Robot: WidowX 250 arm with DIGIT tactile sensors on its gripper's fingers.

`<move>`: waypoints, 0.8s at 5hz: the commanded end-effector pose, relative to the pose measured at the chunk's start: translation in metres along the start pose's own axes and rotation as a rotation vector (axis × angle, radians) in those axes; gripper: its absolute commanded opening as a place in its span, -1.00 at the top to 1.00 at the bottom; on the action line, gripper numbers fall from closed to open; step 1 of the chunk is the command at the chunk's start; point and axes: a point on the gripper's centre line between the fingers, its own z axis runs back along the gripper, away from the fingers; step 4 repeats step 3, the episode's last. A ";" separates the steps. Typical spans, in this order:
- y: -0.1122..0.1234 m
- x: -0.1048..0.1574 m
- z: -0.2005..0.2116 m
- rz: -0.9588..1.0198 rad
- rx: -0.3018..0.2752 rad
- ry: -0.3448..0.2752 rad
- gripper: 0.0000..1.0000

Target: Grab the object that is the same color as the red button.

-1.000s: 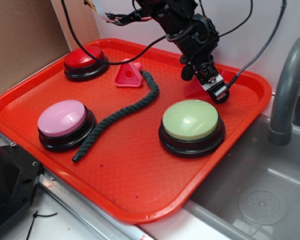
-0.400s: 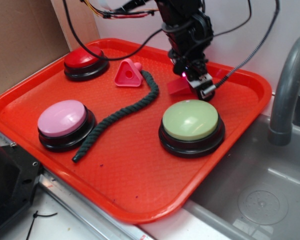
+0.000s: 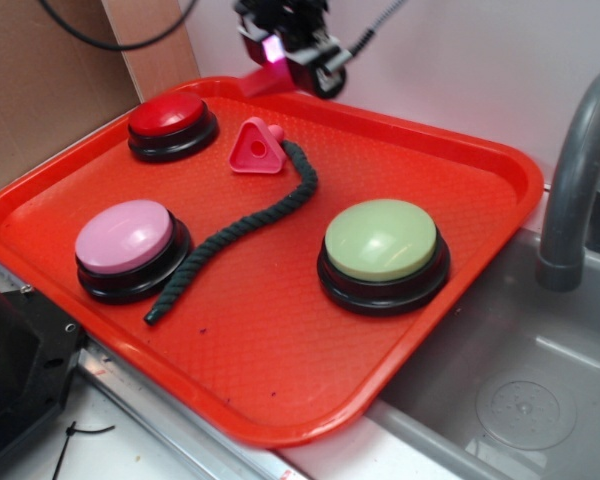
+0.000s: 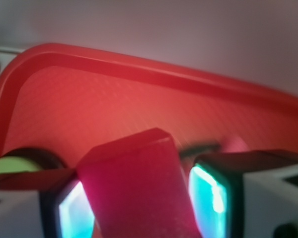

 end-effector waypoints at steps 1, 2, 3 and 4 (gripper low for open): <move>0.012 -0.034 0.057 0.189 0.075 0.008 1.00; 0.014 -0.043 0.061 0.224 0.096 0.024 1.00; 0.004 -0.028 0.047 0.177 0.130 0.106 1.00; 0.004 -0.028 0.047 0.177 0.130 0.106 1.00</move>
